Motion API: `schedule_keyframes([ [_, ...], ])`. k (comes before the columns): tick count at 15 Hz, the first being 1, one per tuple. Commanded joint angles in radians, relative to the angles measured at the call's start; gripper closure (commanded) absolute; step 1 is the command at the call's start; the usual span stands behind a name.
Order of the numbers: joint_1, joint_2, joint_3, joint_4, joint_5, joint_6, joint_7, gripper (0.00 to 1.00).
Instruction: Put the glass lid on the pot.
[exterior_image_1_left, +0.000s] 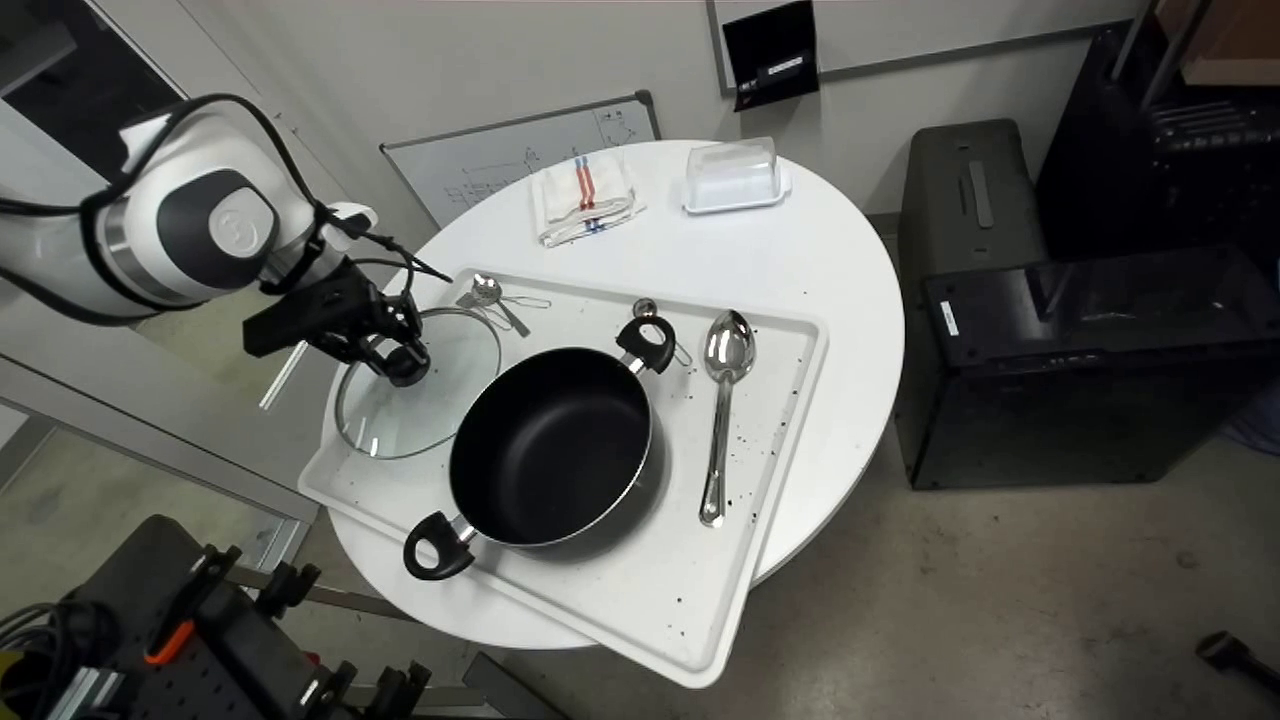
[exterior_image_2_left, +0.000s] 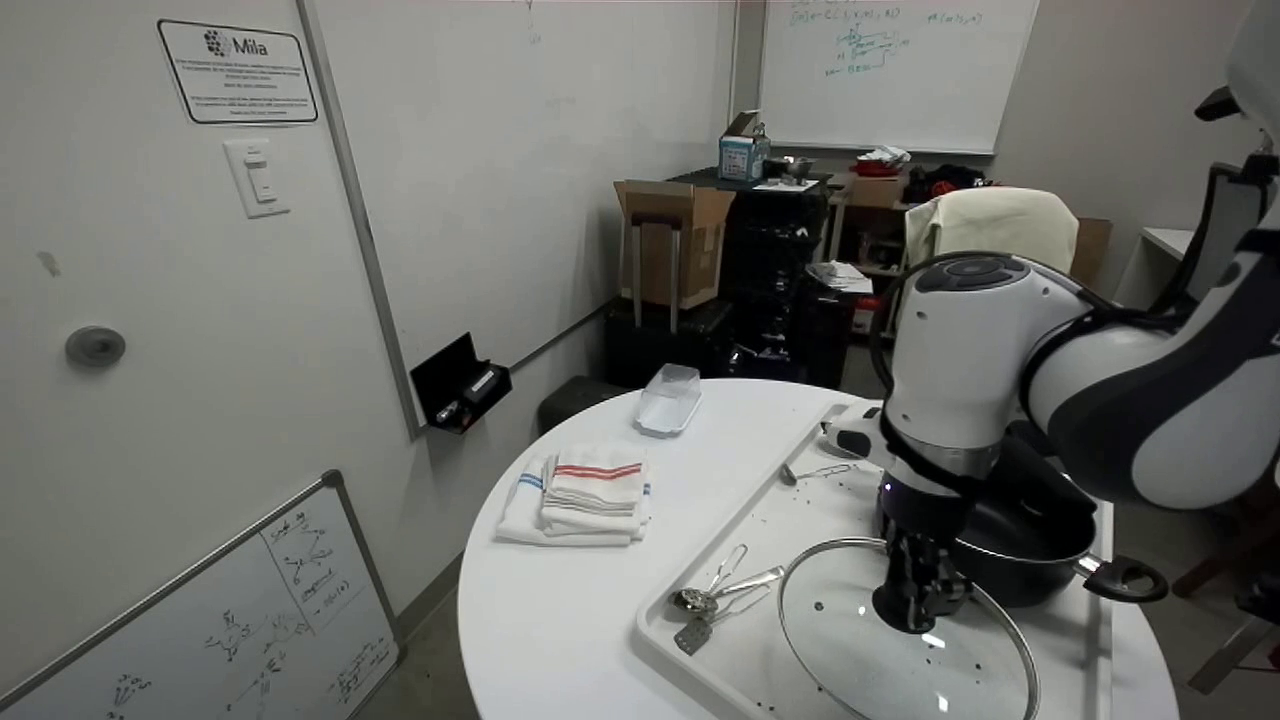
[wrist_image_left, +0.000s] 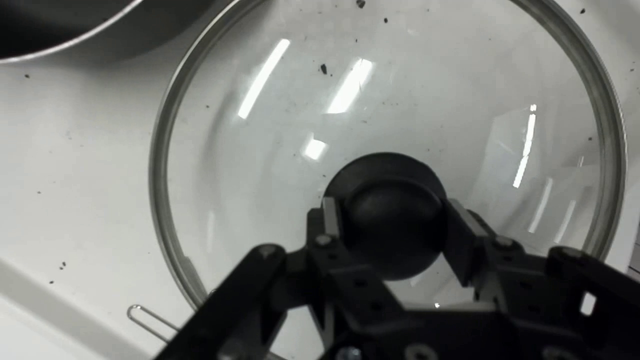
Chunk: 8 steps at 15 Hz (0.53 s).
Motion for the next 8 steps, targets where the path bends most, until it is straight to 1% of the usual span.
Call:
schedule_keyframes([
  [1, -0.018, -0.146, 0.030, -0.094, 0.035, -0.066, -0.043, 0.75],
  [5, -0.014, -0.253, 0.035, -0.157, 0.033, -0.100, -0.051, 0.75],
  [8, -0.011, -0.307, 0.027, -0.185, 0.030, -0.123, -0.046, 0.75],
])
